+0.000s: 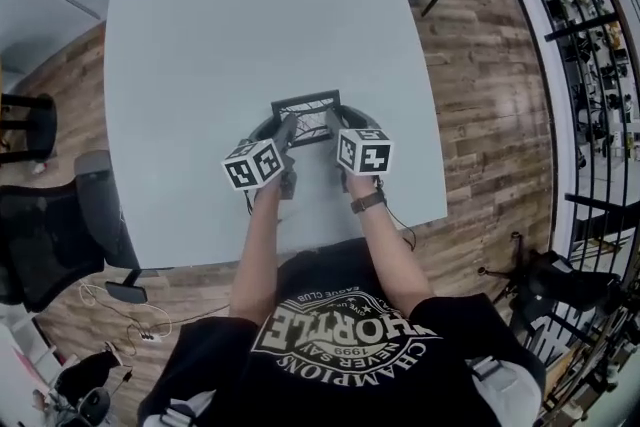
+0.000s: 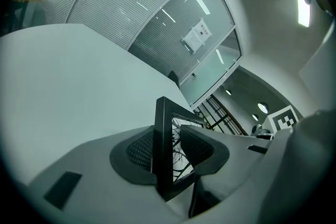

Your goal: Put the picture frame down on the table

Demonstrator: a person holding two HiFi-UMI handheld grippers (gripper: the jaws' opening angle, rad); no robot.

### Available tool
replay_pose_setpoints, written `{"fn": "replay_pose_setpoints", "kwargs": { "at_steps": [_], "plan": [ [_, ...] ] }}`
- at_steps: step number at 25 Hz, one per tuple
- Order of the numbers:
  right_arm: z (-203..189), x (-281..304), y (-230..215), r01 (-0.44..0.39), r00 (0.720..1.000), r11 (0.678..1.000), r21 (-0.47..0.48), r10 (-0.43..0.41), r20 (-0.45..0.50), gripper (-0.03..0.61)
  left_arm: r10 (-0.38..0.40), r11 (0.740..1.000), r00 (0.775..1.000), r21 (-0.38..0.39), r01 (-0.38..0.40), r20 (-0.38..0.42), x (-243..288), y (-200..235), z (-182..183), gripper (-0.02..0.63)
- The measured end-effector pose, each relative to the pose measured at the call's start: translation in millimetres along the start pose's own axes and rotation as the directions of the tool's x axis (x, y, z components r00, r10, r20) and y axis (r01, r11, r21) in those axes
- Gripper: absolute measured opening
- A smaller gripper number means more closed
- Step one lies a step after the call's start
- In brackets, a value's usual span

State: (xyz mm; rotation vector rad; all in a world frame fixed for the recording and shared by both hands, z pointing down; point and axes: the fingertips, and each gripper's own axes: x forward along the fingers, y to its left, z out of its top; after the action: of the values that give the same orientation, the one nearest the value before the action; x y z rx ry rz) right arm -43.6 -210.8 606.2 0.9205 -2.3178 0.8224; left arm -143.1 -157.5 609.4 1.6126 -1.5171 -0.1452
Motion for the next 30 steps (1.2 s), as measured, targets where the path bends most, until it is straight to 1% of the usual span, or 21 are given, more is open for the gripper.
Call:
{"fn": "replay_pose_setpoints", "kwargs": {
  "at_steps": [4, 7, 13, 16, 20, 23, 27, 28, 30],
  "plan": [
    [-12.2, 22.1, -15.0, 0.011, 0.999, 1.0, 0.02, -0.01, -0.047, 0.117, 0.062, 0.998, 0.997, 0.025, -0.061, -0.047, 22.5, 17.2, -9.1, 0.141],
    [-23.3, 28.5, -24.4, 0.023, 0.997, 1.0, 0.017, -0.021, -0.077, 0.117, 0.107, 0.993, 0.992, 0.052, -0.103, -0.074, 33.7, 25.6, -19.7, 0.155],
    [-43.2, 42.9, -43.3, 0.038, 0.991, 0.999, 0.011, -0.036, -0.127, 0.117, 0.161, 0.986, 0.98, 0.067, -0.154, -0.116, 53.2, 37.6, -38.5, 0.16],
    [-50.1, 50.1, -46.1, 0.05, 0.988, 0.999, -0.005, -0.05, -0.148, 0.118, 0.207, 0.976, 0.971, 0.091, -0.197, -0.124, 57.4, 44.9, -43.7, 0.164],
    [-56.1, 54.2, -46.6, 0.09, 0.98, 0.995, -0.043, -0.096, -0.174, 0.12, 0.257, 0.963, 0.957, 0.12, -0.242, -0.134, 59.8, 50.0, -48.7, 0.167],
    [-59.0, 58.6, -49.4, 0.109, 0.977, 0.993, -0.052, -0.116, -0.177, 0.12, 0.271, 0.958, 0.954, 0.132, -0.254, -0.131, 62.9, 51.9, -50.2, 0.167],
    [-57.2, 60.4, -50.5, 0.134, 0.973, 0.986, -0.096, -0.149, -0.173, 0.124, 0.282, 0.955, 0.951, 0.138, -0.264, -0.128, 65.4, 52.3, -49.0, 0.167],
    [-56.5, 60.2, -50.9, 0.143, 0.972, 0.984, -0.107, -0.16, -0.174, 0.133, 0.287, 0.952, 0.949, 0.144, -0.269, -0.129, 65.2, 52.7, -48.2, 0.167],
    [-58.4, 60.4, -52.5, 0.148, 0.968, 0.983, -0.111, -0.167, -0.188, 0.175, 0.309, 0.943, 0.941, 0.174, -0.284, -0.138, 64.1, 55.2, -47.4, 0.173]
  ]
}}
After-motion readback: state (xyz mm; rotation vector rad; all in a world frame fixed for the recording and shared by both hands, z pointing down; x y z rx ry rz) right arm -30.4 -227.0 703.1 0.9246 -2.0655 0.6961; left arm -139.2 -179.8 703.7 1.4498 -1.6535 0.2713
